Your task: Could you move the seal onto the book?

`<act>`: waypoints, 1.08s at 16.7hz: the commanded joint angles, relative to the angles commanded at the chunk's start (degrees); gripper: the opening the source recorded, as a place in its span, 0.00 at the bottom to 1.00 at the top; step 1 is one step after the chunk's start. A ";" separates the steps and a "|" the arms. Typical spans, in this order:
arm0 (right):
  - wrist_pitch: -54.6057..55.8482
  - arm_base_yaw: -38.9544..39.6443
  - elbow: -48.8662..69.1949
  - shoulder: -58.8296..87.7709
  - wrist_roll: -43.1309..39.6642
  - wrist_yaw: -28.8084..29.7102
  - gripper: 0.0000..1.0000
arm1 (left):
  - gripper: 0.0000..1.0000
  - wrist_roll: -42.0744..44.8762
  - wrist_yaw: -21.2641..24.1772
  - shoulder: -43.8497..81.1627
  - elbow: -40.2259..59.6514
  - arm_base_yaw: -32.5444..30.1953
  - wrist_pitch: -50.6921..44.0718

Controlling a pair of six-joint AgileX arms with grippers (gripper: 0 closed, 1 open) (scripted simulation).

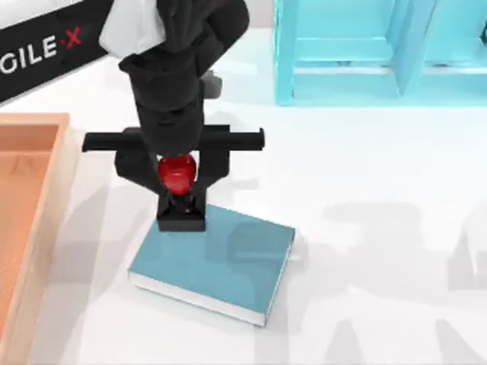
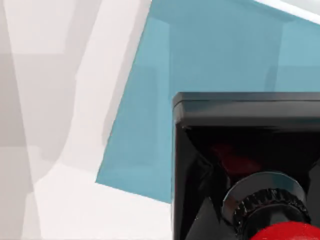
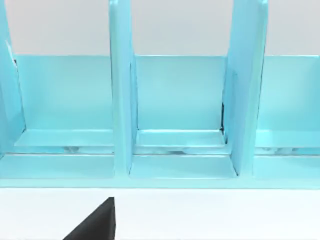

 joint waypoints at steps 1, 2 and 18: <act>0.00 0.00 0.00 0.00 0.00 0.00 1.00 | 0.00 -2.20 0.00 0.40 -0.97 -2.19 1.52; 0.00 0.00 0.00 0.00 0.00 0.00 1.00 | 0.00 -3.80 0.00 0.64 -1.80 -3.78 2.77; 0.00 0.00 0.00 0.00 0.00 0.00 1.00 | 0.23 -5.20 -0.01 0.68 -1.68 -5.17 2.90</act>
